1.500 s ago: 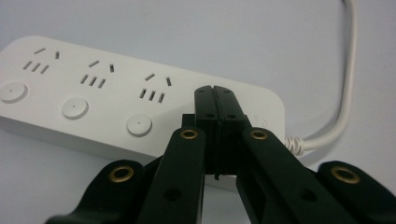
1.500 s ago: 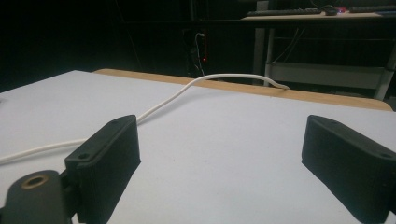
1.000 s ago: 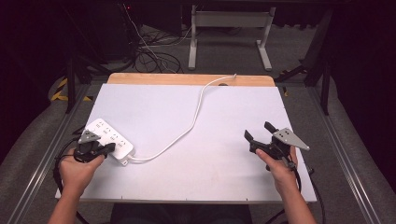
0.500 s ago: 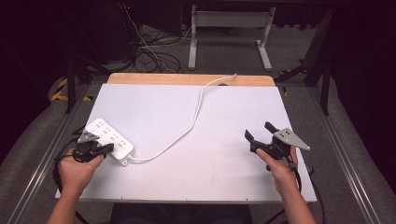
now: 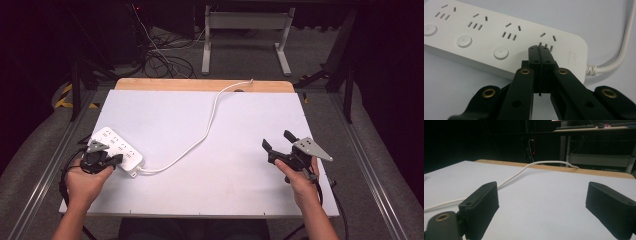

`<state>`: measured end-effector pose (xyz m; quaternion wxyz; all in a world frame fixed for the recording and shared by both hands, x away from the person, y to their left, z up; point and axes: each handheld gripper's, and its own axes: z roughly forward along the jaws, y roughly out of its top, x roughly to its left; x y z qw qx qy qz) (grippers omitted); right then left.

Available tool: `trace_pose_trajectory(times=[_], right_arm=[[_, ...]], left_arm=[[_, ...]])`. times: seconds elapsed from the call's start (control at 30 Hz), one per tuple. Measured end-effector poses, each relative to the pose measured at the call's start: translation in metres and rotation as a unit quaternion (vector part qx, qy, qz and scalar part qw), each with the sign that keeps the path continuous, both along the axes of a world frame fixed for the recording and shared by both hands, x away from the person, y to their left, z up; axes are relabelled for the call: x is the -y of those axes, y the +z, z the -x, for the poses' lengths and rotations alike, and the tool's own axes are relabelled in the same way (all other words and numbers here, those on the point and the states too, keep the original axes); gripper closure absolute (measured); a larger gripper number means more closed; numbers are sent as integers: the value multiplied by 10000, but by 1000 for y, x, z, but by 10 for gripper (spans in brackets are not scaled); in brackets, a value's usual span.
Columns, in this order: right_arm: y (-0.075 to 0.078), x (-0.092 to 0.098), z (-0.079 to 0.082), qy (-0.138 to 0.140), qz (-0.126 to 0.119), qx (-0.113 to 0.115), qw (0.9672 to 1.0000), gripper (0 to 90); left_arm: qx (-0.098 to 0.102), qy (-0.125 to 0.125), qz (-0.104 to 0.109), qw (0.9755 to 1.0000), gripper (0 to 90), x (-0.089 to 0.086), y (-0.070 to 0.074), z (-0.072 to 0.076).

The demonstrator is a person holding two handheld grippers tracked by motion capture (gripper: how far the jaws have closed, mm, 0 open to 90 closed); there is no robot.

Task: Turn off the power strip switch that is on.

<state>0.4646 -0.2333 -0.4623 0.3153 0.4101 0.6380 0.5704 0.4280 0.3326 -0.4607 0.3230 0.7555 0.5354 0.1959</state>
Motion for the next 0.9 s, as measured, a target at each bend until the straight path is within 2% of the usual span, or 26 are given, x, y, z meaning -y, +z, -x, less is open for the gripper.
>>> trace_pose_trajectory(times=[0.13, 0.37, 0.43, 0.57, 0.6, 0.67, 0.7, 0.73, 0.77, 0.8, 0.83, 0.87, 0.9], right_arm=[[0, 0, 0, 2, 12, -13, 10000, 115], [0, -2, 0, 2, -3, -20, 10000, 115], [-1, -1, 0, -28, -45, -36, 10000, 115], [-1, 0, -1, -68, -93, -39, 9999, 115], [-1, 0, -1, -68, -93, -39, 9999, 115], [0, 0, -1, -73, -130, -44, 9999, 115], [0, 0, -1, -76, -138, -43, 9999, 115], [0, 0, -1, -79, -144, -44, 9999, 115], [0, 0, -1, -82, -149, -46, 9998, 115], [0, 0, -1, -82, -149, -46, 9998, 115], [0, 1, 0, -85, -166, -42, 9998, 115], [0, 1, 0, -85, -166, -42, 9998, 115], [0, 2, 0, -97, -189, -24, 9998, 115]], left_arm=[[-7, 21, -46, 10000, 900, 1, 0, 0], [-117, 104, 90, 9998, 900, 0, 1, -1], [-115, 88, 7, 9999, 900, 2, 2, -1], [-194, 102, 37, 9998, 900, 1, 3, -3], [-198, 68, -15, 9998, 900, 1, 3, -3], [-231, 60, 44, 9997, 900, 3, 2, -4], [-274, 7, 155, 9995, 900, 4, 2, -5], [-278, -7, 124, 9995, 900, 6, 3, -5], [-253, -16, -52, 9997, 900, 9, 4, -6], [-173, -35, -339, 9993, 900, 14, 4, -6], [-58, 1, -649, 9979, 900, 22, 4, -5], [-75, 22, -863, 9962, 900, 27, 5, -6], [-99, 54, -878, 9961, 900, 28, 5, -6]])
